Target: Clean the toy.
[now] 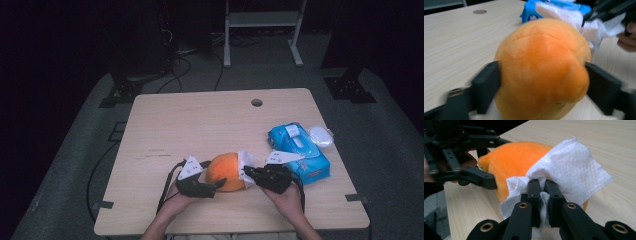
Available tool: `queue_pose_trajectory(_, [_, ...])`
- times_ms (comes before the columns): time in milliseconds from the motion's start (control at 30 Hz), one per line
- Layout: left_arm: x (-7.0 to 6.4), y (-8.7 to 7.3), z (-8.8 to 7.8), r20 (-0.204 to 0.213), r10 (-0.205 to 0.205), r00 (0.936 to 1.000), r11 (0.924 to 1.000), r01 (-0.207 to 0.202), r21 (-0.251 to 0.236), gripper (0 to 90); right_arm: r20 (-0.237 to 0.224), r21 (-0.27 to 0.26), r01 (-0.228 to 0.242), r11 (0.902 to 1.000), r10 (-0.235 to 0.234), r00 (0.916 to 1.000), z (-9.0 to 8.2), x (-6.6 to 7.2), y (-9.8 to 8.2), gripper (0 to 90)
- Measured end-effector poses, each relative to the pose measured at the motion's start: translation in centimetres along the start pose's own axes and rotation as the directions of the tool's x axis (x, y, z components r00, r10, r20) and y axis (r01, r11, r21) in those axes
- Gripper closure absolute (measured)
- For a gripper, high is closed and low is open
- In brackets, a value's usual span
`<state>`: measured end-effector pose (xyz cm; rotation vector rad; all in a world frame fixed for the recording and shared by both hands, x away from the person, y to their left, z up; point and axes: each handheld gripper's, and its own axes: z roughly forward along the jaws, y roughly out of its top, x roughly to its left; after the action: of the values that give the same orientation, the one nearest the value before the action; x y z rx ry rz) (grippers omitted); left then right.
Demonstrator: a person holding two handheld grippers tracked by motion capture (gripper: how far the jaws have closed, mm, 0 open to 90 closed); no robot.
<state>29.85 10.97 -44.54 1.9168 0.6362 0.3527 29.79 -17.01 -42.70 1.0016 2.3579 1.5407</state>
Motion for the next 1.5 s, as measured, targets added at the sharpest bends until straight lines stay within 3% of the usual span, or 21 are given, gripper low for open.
queue_pose_trajectory(33, [-0.1,-0.1,0.0,-0.015,0.016,0.9997,0.9997,-0.016,0.017,24.8,0.000,0.000,0.000,1.0000,0.000,1.0000,0.0,0.0,0.0,82.8])
queue_pose_trajectory(133, [0.0,-0.2,0.0,-0.009,0.027,0.9996,0.9995,-0.026,0.017,32.7,-0.020,-0.018,0.077,0.9969,-0.077,0.9968,0.2,2.1,0.8,82.7])
queue_pose_trajectory(233, [0.1,-0.3,0.0,-0.006,0.029,0.9996,0.9994,-0.029,0.017,33.5,0.003,-0.018,0.100,0.9949,-0.100,0.9950,0.3,2.2,1.0,82.7])
queue_pose_trajectory(333, [0.3,-0.3,-0.2,0.005,0.023,0.9997,0.9996,-0.023,0.014,33.1,0.032,-0.015,0.072,0.9973,-0.071,0.9970,0.0,0.7,0.6,82.6])
queue_pose_trajectory(367, [0.5,-0.2,-0.2,0.008,0.012,0.9999,0.9999,-0.012,0.007,26.2,0.045,0.006,0.039,0.9992,-0.039,0.9982,-0.2,-0.6,-0.1,82.6])
queue_pose_trajectory(467, [0.5,0.1,0.0,0.019,-0.048,0.9987,0.9988,0.048,-0.009,21.6,0.036,0.015,0.006,0.9999,-0.007,0.9993,-0.4,-1.2,-0.6,82.6])
queue_pose_trajectory(533, [0.1,0.0,0.1,0.006,-0.004,1.0000,1.0000,0.004,-0.003,28.9,0.022,0.019,0.009,0.9998,-0.010,0.9997,-0.4,-0.8,-0.5,82.5])
queue_pose_trajectory(567, [0.1,-0.2,0.0,0.025,0.021,0.9995,0.9998,-0.021,-0.007,34.0,0.014,-0.004,0.032,0.9995,-0.032,0.9994,-0.6,-0.2,0.1,82.6])
queue_pose_trajectory(600, [0.1,-0.2,0.0,0.025,0.021,0.9995,0.9998,-0.021,-0.007,35.3,0.000,-0.029,0.033,0.9990,-0.033,0.9995,-0.7,0.1,0.5,82.5])
queue_pose_trajectory(667, [-0.4,-0.1,0.0,0.032,0.078,0.9964,0.9970,-0.078,-0.001,36.1,0.004,-0.049,0.040,0.9980,-0.040,0.9992,-0.9,0.3,0.9,82.5])
queue_pose_trajectory(733, [-1.0,0.0,0.1,0.026,0.116,0.9929,0.9932,-0.116,0.007,36.0,0.034,-0.065,0.057,0.9962,-0.055,0.9979,-1.0,0.3,1.4,82.4])
queue_pose_trajectory(767, [-1.1,0.1,0.1,0.027,0.115,0.9930,0.9933,-0.116,0.007,35.0,0.043,-0.055,0.059,0.9967,-0.056,0.9975,-0.8,0.1,1.3,82.4])
queue_pose_trajectory(800, [-1.0,0.2,0.1,0.029,0.102,0.9944,0.9948,-0.102,0.005,26.1,0.054,-0.033,0.050,0.9982,-0.048,0.9974,-0.5,-0.5,0.5,82.3])
queue_pose_trajectory(933, [-0.5,0.4,0.0,0.044,-0.022,0.9988,0.9994,0.023,-0.025,17.2,0.051,-0.035,0.009,0.9993,-0.007,0.9987,-0.6,-1.2,-0.1,82.3])
queue_pose_trajectory(1033, [-0.6,0.1,0.2,0.043,-0.022,0.9989,0.9996,0.022,-0.016,25.1,0.051,-0.040,0.019,0.9990,-0.017,0.9985,-0.8,-0.8,0.2,82.3])
queue_pose_trajectory(1133, [-0.7,0.1,0.1,0.035,0.003,0.9994,1.0000,-0.003,-0.009,29.7,0.048,-0.046,0.082,0.9956,-0.079,0.9957,-0.6,0.8,0.7,82.2])
queue_pose_trajectory(1167, [-0.8,0.2,0.1,0.033,0.022,0.9992,0.9997,-0.021,-0.007,31.4,-0.005,-0.062,0.116,0.9913,-0.117,0.9931,-0.4,1.9,1.1,82.2])
queue_pose_trajectory(1267, [-0.9,0.3,0.1,0.024,0.033,0.9992,0.9994,-0.033,-0.004,32.1,0.014,-0.047,0.169,0.9844,-0.169,0.9855,-0.3,2.7,1.5,82.1])
queue_pose_trajectory(1400, [-0.8,0.2,0.1,0.028,0.013,0.9995,0.9999,-0.013,-0.012,27.2,0.061,-0.036,0.134,0.9903,-0.131,0.9894,-0.6,1.3,1.4,82.0])
queue_pose_trajectory(1467, [-0.9,0.3,0.2,0.031,0.013,0.9994,0.9998,-0.013,-0.016,25.5,0.052,-0.047,0.089,0.9949,-0.086,0.9949,-0.8,0.7,1.0,82.0])
queue_pose_trajectory(1500, [-1.0,0.3,0.3,0.030,0.023,0.9993,0.9997,-0.022,-0.011,26.2,0.056,-0.046,0.097,0.9942,-0.094,0.9940,-0.8,0.9,1.0,82.0])
